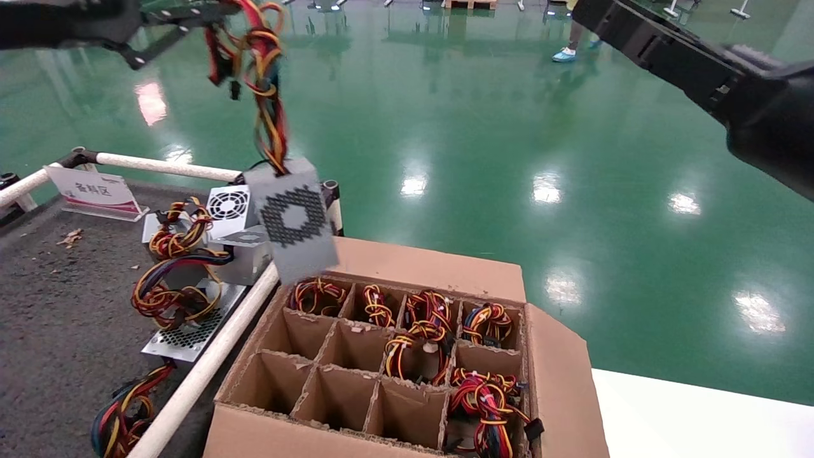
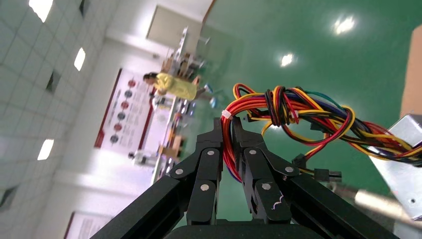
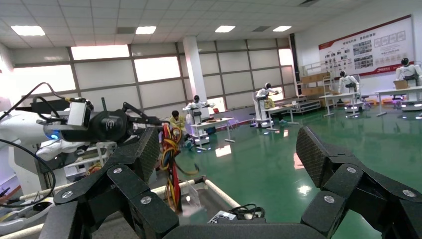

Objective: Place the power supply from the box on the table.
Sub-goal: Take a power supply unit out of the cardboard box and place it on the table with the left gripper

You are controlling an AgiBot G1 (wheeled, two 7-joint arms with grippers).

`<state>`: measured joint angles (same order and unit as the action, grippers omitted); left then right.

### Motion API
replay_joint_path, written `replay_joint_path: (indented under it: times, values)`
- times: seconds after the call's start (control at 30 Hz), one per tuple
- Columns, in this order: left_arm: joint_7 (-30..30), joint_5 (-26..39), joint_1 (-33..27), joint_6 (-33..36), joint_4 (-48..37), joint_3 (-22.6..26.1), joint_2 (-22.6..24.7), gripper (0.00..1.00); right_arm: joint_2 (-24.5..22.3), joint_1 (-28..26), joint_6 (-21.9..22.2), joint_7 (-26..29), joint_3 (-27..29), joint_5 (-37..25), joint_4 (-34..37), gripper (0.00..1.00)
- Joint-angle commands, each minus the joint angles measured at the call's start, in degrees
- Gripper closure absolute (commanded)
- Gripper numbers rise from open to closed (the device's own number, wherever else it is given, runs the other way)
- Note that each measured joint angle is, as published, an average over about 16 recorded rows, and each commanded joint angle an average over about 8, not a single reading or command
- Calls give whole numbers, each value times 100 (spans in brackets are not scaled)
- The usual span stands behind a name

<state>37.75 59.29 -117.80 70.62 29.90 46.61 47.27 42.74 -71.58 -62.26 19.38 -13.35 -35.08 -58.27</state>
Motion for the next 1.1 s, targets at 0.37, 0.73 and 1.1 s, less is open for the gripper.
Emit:
replay_joint_path:
  times: [0.37,0.73,1.1]
  values:
    - [44,558,-386,-307,-228,-38,-169,100,0,0,0,0,0,0,0,0]
    - [121,1036,-723,-639,-326,-196,-184,100,0,0,0,0,0,0,0,0]
    - [169,1598,-1088,-925,-413,-340,-220,100,0,0,0,0,0,0,0,0]
